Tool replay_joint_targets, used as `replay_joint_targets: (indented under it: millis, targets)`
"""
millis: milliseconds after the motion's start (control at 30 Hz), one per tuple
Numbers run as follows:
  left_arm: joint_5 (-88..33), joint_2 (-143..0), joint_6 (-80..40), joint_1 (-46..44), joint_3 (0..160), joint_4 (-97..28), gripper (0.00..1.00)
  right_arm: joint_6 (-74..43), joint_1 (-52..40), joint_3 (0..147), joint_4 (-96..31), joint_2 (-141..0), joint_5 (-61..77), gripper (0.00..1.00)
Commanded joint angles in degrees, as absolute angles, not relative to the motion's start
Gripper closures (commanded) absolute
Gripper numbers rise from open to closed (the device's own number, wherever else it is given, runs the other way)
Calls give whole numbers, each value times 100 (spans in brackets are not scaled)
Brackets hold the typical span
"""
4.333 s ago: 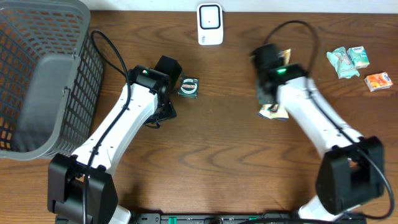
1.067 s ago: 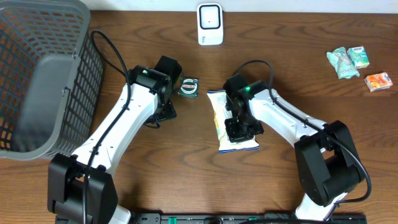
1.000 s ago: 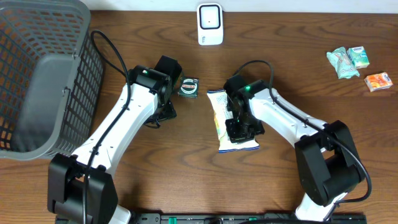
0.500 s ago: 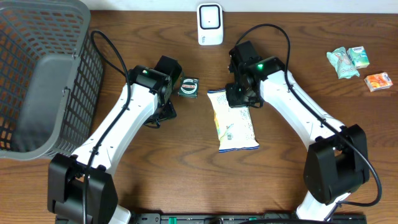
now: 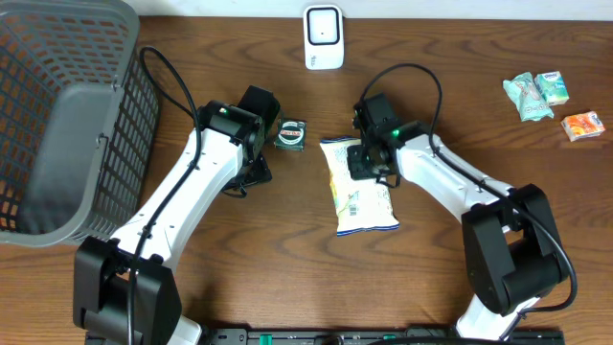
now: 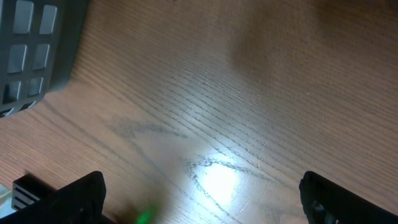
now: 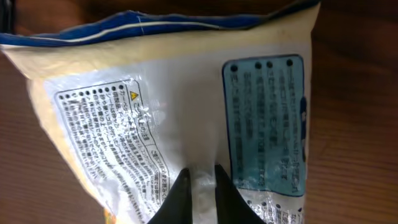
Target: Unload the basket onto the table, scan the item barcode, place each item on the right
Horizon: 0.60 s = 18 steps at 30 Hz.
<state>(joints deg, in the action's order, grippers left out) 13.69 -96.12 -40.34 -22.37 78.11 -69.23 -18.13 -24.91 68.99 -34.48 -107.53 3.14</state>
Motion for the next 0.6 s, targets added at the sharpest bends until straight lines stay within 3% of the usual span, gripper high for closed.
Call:
replay_joint_targets:
  millis: [0, 200, 400, 467, 567]
  targets:
    - [1463, -9581, -4084, -2220, 7778, -6960, 2, -1933, -2477, 6742, -3422, -10722, 242, 95]
    - [1463, -9581, -4084, -2220, 7778, -6960, 2, -1990, -2456, 6810, -3282, -10718, -246, 90]
    - [1463, -9581, -4082, -2220, 7778, -6960, 3, -1990, -2217, 7749, -4338, -10709, -196, 89]
    - [1463, -9581, -4082, -2220, 7778, -6960, 2, -1990, -2080, 8051, -4698, -10709, -172, 78]
    - [1463, -9581, -4084, -2220, 7778, -6960, 2, -1964, -1778, 8256, -5017, -10709, -27, 48]
